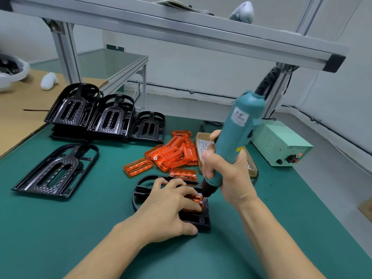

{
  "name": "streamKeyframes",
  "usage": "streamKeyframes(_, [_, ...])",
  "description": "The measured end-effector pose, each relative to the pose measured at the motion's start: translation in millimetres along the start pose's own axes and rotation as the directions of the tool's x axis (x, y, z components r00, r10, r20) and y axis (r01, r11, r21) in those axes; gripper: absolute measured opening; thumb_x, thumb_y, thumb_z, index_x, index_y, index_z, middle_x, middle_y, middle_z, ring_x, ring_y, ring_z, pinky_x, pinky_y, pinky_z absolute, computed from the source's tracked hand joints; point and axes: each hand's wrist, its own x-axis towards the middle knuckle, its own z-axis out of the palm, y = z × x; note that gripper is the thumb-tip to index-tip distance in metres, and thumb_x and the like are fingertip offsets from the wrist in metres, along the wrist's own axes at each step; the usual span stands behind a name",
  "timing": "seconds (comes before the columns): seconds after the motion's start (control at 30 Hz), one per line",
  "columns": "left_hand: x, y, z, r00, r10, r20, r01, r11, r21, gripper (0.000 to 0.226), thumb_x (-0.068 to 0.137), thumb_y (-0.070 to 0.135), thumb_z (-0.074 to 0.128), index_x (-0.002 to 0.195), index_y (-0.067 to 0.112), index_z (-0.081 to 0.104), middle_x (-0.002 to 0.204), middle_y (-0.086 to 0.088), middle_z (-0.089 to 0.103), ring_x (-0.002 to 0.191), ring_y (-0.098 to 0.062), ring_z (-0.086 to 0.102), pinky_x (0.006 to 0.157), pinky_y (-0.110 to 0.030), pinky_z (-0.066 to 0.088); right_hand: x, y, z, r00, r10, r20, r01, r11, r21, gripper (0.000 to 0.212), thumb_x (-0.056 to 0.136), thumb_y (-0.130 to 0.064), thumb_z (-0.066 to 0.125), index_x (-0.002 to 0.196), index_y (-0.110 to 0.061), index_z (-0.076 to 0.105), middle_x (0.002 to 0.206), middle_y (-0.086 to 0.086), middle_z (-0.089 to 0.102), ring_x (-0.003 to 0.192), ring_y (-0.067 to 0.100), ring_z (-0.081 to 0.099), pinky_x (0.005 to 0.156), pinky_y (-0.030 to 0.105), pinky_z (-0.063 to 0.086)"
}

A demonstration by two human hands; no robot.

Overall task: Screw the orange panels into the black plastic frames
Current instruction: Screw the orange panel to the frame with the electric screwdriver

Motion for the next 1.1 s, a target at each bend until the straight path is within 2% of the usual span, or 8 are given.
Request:
streamKeyframes(0.2, [0,0,-1,1.000,-0.017,0.014,0.017,0.999,-0.041,0.051,0.073,0.061,0.063,0.121,0.046,0.059,0.140,0.028,0.037,0.129,0.000,0.015,0.100,-0.026,-0.002,18,-34,-27,0.961,-0.050,-0.273,0.101,0.979,0.176,0.023,0.080,-0.001,0.055,0.096,-0.018,0.051,0.050,-0.006,0.041,0.041,0.011,0.039,0.049,0.021,0.040])
streamKeyframes(0.37, [1,5,-4,0.999,-0.018,0.030,0.020,0.998,-0.067,0.057,0.069,0.068,0.060,0.121,0.044,0.059,0.139,0.027,0.038,0.132,0.003,0.010,0.105,-0.030,-0.008,7,-32,-38,0.891,-0.066,-0.449,0.173,0.964,0.202,0.022,0.079,-0.002,0.055,0.092,-0.020,0.053,0.051,-0.006,0.039,0.042,0.009,0.040,0.048,0.020,0.040])
streamKeyframes(0.43, [10,5,-14,1.000,-0.016,-0.015,0.014,0.993,-0.118,0.053,0.070,0.068,0.057,0.115,0.041,0.063,0.133,0.027,0.044,0.131,0.003,0.016,0.104,-0.028,-0.001,-1,-28,-41,0.862,-0.068,-0.503,0.188,0.963,0.192,0.021,0.079,-0.002,0.055,0.090,-0.020,0.053,0.052,-0.005,0.039,0.042,0.010,0.039,0.048,0.021,0.039])
streamKeyframes(0.53, [41,2,-36,0.986,-0.047,-0.158,0.017,0.982,-0.189,0.025,0.082,0.050,0.062,0.101,0.035,0.071,0.112,0.025,0.060,0.115,0.001,0.042,0.106,-0.034,0.018,-9,-25,-45,0.833,-0.067,-0.549,0.200,0.962,0.186,0.021,0.079,-0.003,0.055,0.090,-0.020,0.052,0.052,-0.005,0.039,0.042,0.011,0.039,0.049,0.021,0.040])
streamKeyframes(0.6, [68,0,-46,0.967,-0.117,-0.228,0.067,0.974,-0.217,0.014,0.087,0.035,0.063,0.095,0.031,0.074,0.103,0.017,0.068,0.105,-0.005,0.054,0.106,-0.040,0.029,-12,-24,-45,0.811,-0.065,-0.581,0.208,0.961,0.183,0.021,0.079,-0.003,0.055,0.090,-0.020,0.051,0.052,-0.004,0.039,0.042,0.011,0.039,0.049,0.021,0.039])
streamKeyframes(0.67, [96,-1,-47,0.951,-0.203,-0.231,0.152,0.963,-0.221,0.013,0.088,0.029,0.063,0.094,0.029,0.075,0.102,0.011,0.071,0.103,-0.011,0.058,0.105,-0.040,0.032,-13,-24,-45,0.789,-0.065,-0.611,0.222,0.957,0.186,0.020,0.079,-0.003,0.055,0.090,-0.019,0.051,0.052,-0.004,0.039,0.043,0.011,0.039,0.048,0.021,0.039])
streamKeyframes(0.87, [150,-6,-19,0.948,-0.287,-0.136,0.284,0.958,-0.041,0.012,0.088,0.028,0.065,0.095,0.029,0.074,0.101,0.008,0.071,0.105,-0.016,0.055,0.098,-0.038,0.030,-14,-21,-48,0.757,-0.073,-0.649,0.245,0.953,0.177,0.021,0.078,-0.003,0.056,0.089,-0.020,0.053,0.052,-0.003,0.039,0.043,0.011,0.039,0.047,0.022,0.040])
streamKeyframes(1.1, [165,-5,-6,0.935,-0.334,-0.121,0.350,0.923,0.158,0.010,0.084,0.031,0.069,0.092,0.029,0.074,0.103,0.003,0.066,0.107,-0.021,0.046,0.094,-0.039,0.026,-18,-20,-56,0.753,-0.067,-0.655,0.226,0.961,0.161,0.022,0.078,-0.002,0.057,0.086,-0.023,0.056,0.052,-0.003,0.039,0.043,0.012,0.039,0.048,0.022,0.039])
